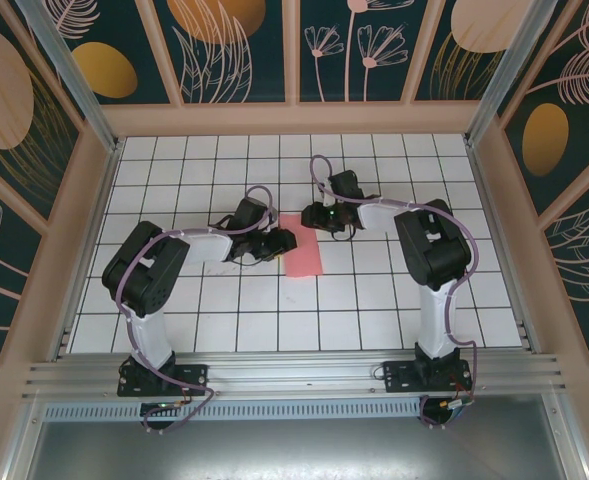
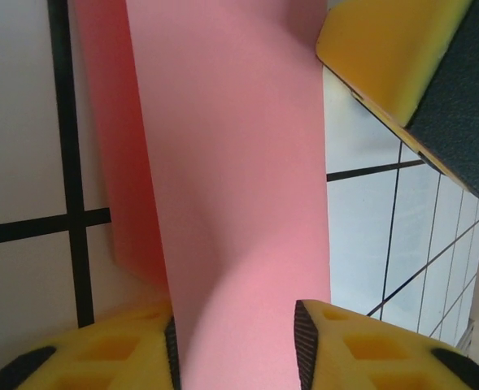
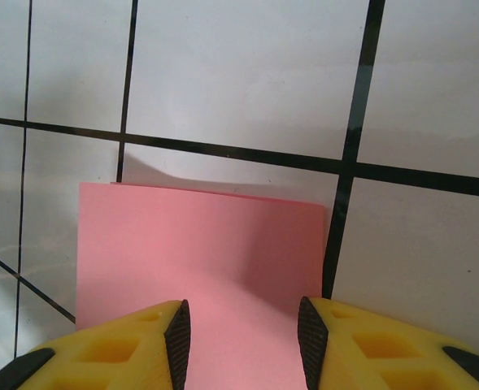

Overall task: Fold a paper plane with a square sheet of paper (fold left side to right side)
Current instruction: Third fold the triangle at the center of the table.

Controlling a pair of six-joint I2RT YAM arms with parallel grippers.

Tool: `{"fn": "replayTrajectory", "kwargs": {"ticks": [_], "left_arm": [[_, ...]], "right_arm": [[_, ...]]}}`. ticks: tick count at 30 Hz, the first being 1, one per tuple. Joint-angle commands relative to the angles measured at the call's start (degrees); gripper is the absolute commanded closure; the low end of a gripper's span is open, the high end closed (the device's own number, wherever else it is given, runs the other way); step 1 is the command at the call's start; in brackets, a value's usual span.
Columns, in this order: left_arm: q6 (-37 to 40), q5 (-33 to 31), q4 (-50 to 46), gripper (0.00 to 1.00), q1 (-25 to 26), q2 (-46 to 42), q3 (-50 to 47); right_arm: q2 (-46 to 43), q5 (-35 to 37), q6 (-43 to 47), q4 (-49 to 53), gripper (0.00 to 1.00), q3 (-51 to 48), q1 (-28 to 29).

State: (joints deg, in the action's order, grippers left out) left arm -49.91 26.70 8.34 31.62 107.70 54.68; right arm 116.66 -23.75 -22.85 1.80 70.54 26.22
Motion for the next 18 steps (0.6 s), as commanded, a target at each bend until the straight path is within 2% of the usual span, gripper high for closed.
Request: {"fn": "replayTrajectory", "kwargs": {"ticks": [1,8,11,15,18], "left_arm": [[-0.9,-0.7,0.0,0.71,0.1,-1.5,0.7],[-4.3,0.1,3.3,0.89,0.0,-2.5,-0.9],[-5.4,0.5,4.6,0.91,0.0,-2.8,-1.2],[-6.2,1.3,5.1,0.93,0.1,-3.0,-1.4],[-6.6,1.9,5.7,0.94,0.1,-3.0,-1.5]], "right_arm": [[-3.6,-1.3,0.3,-3.6,0.55,-3.4,-0.7],[-17.1,4.3,6.3,-10.0,0.40,-13.4,-1.3],[-24.8,7.3,9.9,-12.4,0.35,-20.5,0.3],[-34.3,12.5,13.4,-15.4,0.29,-30.5,5.9],[-39.4,17.7,15.1,-17.0,0.25,-36.3,12.7]]}}
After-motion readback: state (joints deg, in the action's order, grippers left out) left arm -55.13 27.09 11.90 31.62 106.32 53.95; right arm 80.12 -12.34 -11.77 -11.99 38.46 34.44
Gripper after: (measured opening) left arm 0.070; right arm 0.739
